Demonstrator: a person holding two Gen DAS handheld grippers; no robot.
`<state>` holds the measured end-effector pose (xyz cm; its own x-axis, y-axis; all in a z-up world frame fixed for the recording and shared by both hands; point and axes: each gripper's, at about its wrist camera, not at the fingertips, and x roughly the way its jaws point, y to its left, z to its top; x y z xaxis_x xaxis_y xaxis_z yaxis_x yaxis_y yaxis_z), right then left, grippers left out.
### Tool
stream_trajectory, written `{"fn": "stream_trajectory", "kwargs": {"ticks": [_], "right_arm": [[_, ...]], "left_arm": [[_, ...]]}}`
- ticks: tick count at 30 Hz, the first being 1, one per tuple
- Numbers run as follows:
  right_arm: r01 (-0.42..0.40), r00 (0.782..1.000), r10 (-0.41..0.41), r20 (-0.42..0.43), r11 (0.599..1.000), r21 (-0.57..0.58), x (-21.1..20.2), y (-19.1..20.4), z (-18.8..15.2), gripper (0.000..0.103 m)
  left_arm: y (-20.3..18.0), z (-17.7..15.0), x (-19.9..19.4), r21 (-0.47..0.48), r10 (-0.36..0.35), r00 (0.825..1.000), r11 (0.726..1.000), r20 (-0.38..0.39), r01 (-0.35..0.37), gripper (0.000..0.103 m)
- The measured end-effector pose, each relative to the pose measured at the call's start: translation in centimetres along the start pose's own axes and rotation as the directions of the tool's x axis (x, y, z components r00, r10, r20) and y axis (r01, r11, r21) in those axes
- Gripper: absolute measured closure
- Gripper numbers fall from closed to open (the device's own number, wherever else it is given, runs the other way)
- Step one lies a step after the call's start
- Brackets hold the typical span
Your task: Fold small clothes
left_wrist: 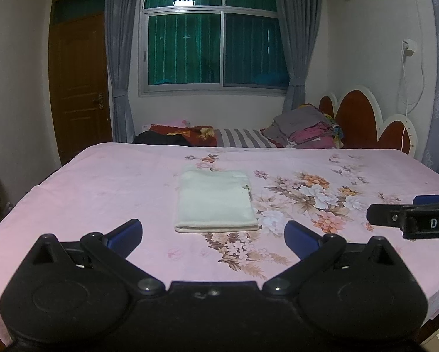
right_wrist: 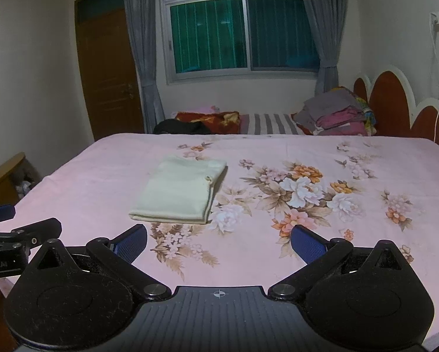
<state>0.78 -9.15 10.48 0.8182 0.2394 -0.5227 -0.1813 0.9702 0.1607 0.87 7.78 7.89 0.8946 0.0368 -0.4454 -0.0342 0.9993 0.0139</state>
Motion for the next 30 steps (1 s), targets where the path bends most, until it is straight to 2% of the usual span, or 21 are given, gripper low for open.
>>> {"fn": "stream_trajectory", "kwargs": {"ticks": [30], "right_arm": [[-0.008,1.0,0.008,0.002,1.0,-0.003,-0.17,-0.51,0.45,0.0]], "left_arm": [[-0.12,0.21,0.01,0.006,-0.005,1.0,1.0,0.003,0.005,0.0]]}}
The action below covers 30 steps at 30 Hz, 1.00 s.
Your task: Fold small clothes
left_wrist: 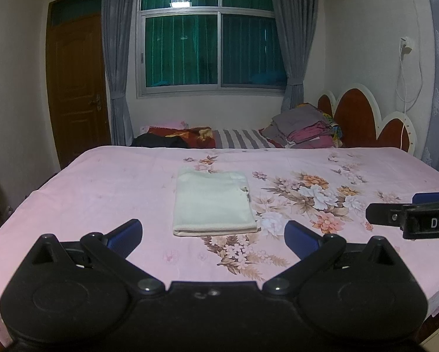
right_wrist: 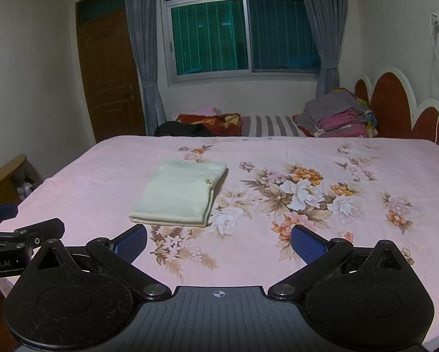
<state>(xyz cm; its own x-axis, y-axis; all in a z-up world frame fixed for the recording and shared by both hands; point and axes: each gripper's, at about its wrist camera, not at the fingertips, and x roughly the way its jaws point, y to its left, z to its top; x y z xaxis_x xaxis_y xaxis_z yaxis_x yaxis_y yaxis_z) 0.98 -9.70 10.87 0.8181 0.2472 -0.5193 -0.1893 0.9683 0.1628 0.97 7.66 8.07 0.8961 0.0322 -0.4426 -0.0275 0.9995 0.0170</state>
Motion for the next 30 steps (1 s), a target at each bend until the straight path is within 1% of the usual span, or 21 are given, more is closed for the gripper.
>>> {"fn": "stream_trajectory", "kwargs": {"ticks": [14,21,30], "right_arm": [[-0.004,1.0,0.004,0.002,1.0,-0.002,0.23,-0.23,0.33,0.0],[-0.006,1.0,0.006,0.001,1.0,0.0,0.27,-0.38,0.39,0.0],[-0.007,1.0,0.007,0.0,1.0,0.001,0.32,-0.45,0.37,0.0]], "left_arm": [[0.07,0.4,0.16,0.008,0.013,1.0,1.0,0.011,-0.013,0.0],[-0.19,0.26,0.04,0.022,0.006,1.0,1.0,0.02,-0.007,0.0],[-0.13,0.3,-0.08,0.01,0.001,1.0,1.0,0.022,-0.001,0.0]]}}
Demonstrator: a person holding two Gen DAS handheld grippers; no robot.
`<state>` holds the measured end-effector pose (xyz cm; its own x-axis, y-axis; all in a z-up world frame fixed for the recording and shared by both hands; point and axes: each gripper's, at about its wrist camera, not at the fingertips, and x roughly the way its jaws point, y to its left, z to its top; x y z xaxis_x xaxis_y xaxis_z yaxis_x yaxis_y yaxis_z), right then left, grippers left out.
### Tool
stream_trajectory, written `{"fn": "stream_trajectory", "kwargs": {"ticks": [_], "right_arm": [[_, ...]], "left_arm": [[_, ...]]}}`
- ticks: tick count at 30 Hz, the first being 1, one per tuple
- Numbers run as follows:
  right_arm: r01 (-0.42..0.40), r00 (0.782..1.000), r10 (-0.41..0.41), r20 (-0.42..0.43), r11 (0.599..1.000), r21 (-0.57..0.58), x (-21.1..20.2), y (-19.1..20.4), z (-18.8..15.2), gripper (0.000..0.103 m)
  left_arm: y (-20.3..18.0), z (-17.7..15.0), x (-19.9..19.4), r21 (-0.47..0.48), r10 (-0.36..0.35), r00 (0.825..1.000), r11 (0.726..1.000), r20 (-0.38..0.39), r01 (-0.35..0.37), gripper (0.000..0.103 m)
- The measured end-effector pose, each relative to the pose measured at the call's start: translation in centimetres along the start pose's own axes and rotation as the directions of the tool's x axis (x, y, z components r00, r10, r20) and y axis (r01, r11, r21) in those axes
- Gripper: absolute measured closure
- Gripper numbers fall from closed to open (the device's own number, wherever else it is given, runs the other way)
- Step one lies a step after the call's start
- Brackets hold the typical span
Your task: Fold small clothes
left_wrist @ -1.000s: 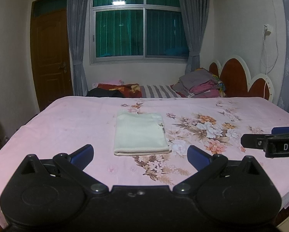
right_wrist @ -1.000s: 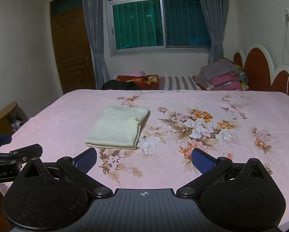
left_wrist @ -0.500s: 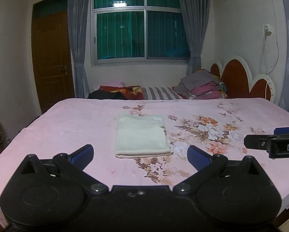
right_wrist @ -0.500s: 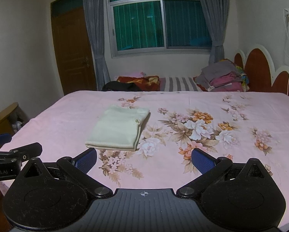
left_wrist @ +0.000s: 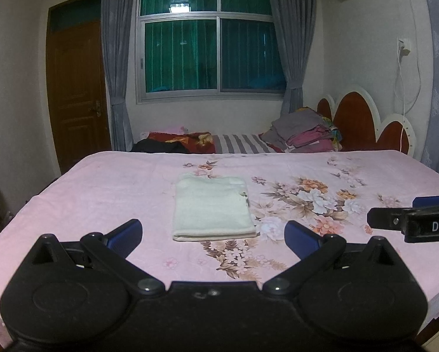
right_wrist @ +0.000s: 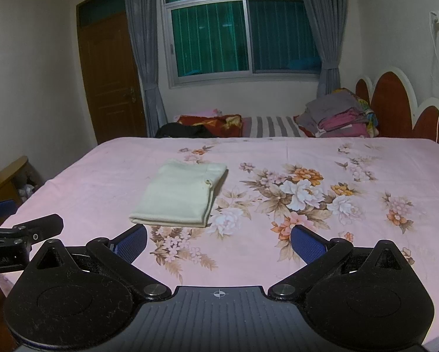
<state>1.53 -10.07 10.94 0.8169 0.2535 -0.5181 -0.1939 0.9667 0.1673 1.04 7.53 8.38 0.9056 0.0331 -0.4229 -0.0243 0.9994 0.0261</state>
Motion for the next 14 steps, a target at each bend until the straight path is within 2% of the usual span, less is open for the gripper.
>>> {"fn": "stream_trajectory", "kwargs": {"ticks": [10,14], "right_arm": [[-0.002,1.0,0.002,0.002,1.0,0.001,0.06,-0.05,-0.03,0.0],[-0.003,1.0,0.003,0.0,1.0,0.003,0.08,-0.08,-0.13,0.0]], "left_arm": [[0.04,0.05,-0.11,-0.004,-0.002,1.0,1.0,0.012,0.002,0.001],[-0.1,-0.09,-0.02,-0.007,-0.008,1.0,1.0,-0.01,0.008,0.0]]}}
